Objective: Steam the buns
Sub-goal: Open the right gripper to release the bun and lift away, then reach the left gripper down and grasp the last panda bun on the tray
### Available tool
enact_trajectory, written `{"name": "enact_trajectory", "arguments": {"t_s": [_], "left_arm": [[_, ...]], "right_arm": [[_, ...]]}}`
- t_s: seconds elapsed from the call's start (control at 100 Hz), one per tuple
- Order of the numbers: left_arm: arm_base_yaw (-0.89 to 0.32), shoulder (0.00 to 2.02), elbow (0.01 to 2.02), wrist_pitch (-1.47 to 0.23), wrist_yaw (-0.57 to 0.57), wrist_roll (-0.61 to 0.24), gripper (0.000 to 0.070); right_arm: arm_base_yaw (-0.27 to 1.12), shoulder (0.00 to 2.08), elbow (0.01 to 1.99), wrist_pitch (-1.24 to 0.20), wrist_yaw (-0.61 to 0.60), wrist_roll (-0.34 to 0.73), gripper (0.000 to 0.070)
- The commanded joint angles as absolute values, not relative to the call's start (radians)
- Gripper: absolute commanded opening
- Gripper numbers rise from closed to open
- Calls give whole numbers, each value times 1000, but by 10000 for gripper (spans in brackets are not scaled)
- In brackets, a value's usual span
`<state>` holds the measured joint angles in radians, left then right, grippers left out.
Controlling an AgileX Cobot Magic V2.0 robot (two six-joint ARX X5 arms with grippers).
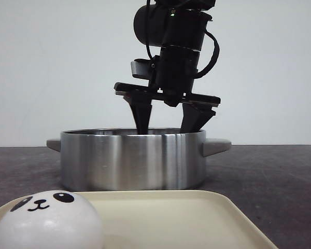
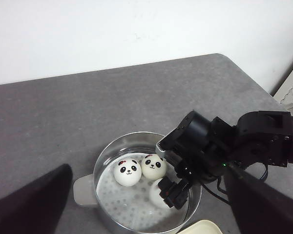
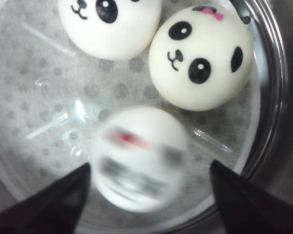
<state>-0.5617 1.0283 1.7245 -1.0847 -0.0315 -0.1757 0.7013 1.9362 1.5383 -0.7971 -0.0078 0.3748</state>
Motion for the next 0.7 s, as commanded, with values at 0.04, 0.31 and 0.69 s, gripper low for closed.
{"name": "enact_trajectory", "arguments": {"t_s": [0.04,0.31,0.69], "left_arm": [[-570,1041,1745,-1080,-38,-169,592],[-570,1053,1720,-1150,-38,-174,592],[-635,1017,1388,-1124,7,-290,593]], "right_arm": [[711,1950,1586,-815,0,385,566],[722,1900,1777,-915,22,341,126],[909,1507,1861,-921,253,246,9]]}}
